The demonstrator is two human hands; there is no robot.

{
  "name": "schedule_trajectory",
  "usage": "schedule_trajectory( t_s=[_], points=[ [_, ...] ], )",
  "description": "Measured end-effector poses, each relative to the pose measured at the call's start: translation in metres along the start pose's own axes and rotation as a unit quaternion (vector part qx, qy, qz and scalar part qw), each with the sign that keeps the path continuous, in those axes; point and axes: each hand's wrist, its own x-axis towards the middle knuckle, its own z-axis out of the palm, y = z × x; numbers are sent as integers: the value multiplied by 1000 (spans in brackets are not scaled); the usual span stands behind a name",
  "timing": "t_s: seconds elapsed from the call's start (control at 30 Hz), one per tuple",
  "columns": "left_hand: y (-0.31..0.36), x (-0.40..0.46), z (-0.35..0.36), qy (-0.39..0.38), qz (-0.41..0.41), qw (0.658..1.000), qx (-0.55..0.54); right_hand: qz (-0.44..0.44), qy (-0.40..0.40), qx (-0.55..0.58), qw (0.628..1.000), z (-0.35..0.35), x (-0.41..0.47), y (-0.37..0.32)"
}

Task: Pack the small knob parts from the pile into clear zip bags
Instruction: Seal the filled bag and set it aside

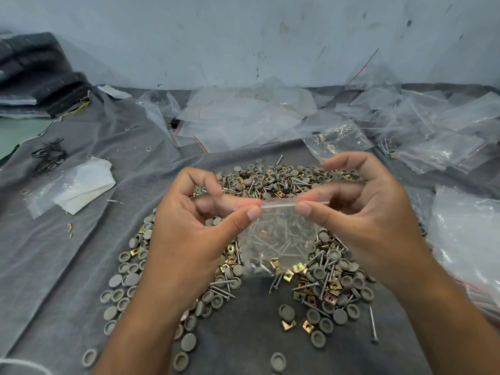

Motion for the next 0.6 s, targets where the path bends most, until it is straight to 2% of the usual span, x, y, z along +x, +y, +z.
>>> schedule_trajectory(
  t_s=[0.2,0.33,0.47,0.6],
  points=[
    [-3,1,2,-5,9,1000,-1,-3,-14,26,1000,-2,1,3],
    [-1,2,0,-4,-14,1000,-12,6,-8,40,999,1,-1,1],
    [1,0,0,-31,-25,999,20,-3,-12,38,999,5,-3,-4],
    [1,-2,2,-19,-14,999,38,0,-16,17,1000,5,-3,-6]
  ],
)
